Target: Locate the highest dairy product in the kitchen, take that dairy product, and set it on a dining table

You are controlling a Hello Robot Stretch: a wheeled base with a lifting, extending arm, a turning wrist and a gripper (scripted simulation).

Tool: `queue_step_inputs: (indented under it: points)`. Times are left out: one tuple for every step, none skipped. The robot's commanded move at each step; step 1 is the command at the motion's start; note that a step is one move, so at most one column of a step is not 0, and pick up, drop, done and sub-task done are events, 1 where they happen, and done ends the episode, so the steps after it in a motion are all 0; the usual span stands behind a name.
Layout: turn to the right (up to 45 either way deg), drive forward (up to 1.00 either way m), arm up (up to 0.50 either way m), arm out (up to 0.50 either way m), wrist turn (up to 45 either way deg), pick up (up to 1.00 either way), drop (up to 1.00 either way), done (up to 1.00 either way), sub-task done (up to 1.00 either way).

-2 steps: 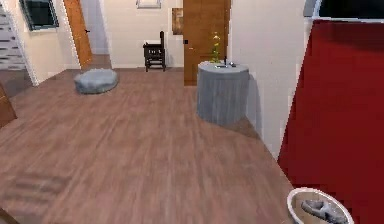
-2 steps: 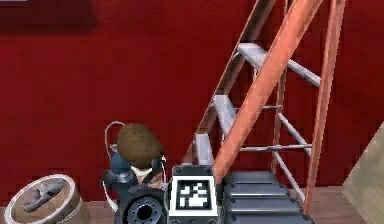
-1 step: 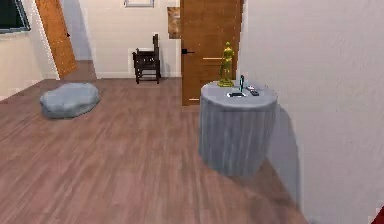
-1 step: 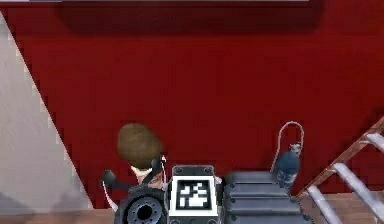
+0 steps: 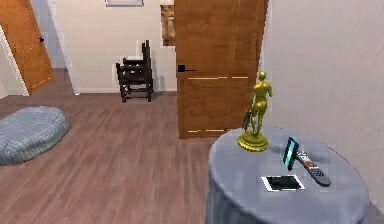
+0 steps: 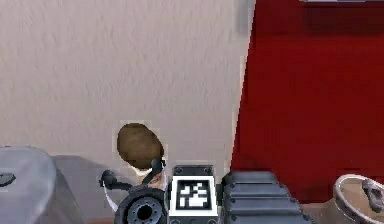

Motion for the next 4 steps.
queue_step_inputs:
  points:
    - [27.0, 0.00, 0.00, 0.00, 0.0, 0.00, 0.00, 0.00, 0.00]
    - [-21.0, 0.00, 0.00, 0.00, 0.0, 0.00, 0.00, 0.00, 0.00]
    - [15.0, 0.00, 0.00, 0.00, 0.0, 0.00, 0.00, 0.00, 0.00]
    - [-12.0, 0.00, 0.00, 0.00, 0.0, 0.00, 0.00, 0.00, 0.00]
